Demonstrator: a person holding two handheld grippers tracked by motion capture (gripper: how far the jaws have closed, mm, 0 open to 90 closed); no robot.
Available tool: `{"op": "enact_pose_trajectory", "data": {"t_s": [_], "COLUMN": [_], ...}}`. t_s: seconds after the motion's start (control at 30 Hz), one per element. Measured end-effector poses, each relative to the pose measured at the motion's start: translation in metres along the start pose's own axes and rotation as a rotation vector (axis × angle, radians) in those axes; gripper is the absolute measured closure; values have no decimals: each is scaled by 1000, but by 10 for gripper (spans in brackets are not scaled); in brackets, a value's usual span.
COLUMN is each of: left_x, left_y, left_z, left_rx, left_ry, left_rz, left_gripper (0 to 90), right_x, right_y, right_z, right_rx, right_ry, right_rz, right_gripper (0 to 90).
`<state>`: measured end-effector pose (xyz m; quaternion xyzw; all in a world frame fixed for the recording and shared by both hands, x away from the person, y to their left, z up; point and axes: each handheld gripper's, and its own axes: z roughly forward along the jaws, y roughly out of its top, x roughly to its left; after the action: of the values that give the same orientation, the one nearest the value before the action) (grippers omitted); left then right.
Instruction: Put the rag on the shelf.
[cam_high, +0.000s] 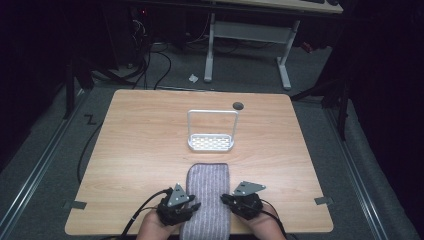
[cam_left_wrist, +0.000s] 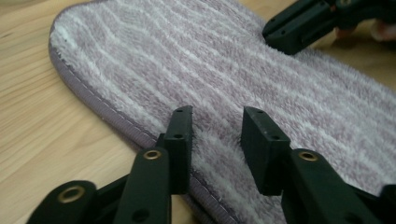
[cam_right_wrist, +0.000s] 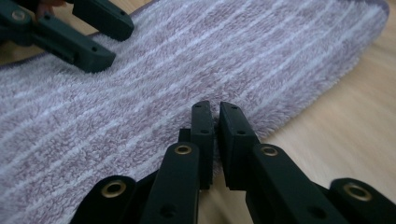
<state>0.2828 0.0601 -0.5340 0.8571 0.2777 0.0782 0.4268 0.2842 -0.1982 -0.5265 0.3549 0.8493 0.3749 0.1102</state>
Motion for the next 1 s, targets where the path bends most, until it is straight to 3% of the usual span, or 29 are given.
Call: {"op": "enact_pose_trajectory", "data": {"t_s": [0.03,0.1,0.17,0.23,0.3,0.33,0.4,0.43,0.47,0.6,0.73,0.77,0.83,0.9,1.0], "left_x": [-4,-4,0,3,10,22,38,38,50,60,59,58,55,54,53], "left_y": [1,2,5,6,6,7,10,10,15,29,45,47,45,45,45], "left_z": [2,2,-1,-4,-7,-7,-5,-5,3,21,37,43,48,48,48], "left_rx": [1,4,13,5,-15,-23,-63,-63,-65,-47,-44,-9,-7,-9,-8], "left_ry": [-30,-40,-63,-55,1,48,92,92,142,164,154,172,215,217,197], "left_rz": [-9,-17,-41,-42,-33,-53,-108,-108,-151,-198,-190,-174,-133,-134,-129], "left_gripper": [594,573,520,501,502,502,502,504,501,482,466,488,513,611,690], "right_x": [-3,-4,-4,-4,-6,-8,-11,-13,-14,-14,-13,-13,-14,-16,-17], "right_y": [-7,-9,-3,0,5,5,2,0,-2,-4,-4,-4,-5,-5,-7], "right_z": [-9,-13,-20,-19,-10,-7,-4,-4,-4,-5,-5,-5,-6,-7,-9], "right_rx": [-1,-13,-71,-86,-67,-40,-13,-16,-20,-23,-23,-23,-22,-19,-18], "right_ry": [-5,1,-26,-35,-66,-76,-82,-72,-65,-66,-65,-65,-61,-61,-61], "right_rz": [25,37,55,54,36,23,26,36,45,36,23,18,15,20,26], "right_gripper": [809,789,762,754,745,745,744,743,739,720,704,704,700,692,683]}}
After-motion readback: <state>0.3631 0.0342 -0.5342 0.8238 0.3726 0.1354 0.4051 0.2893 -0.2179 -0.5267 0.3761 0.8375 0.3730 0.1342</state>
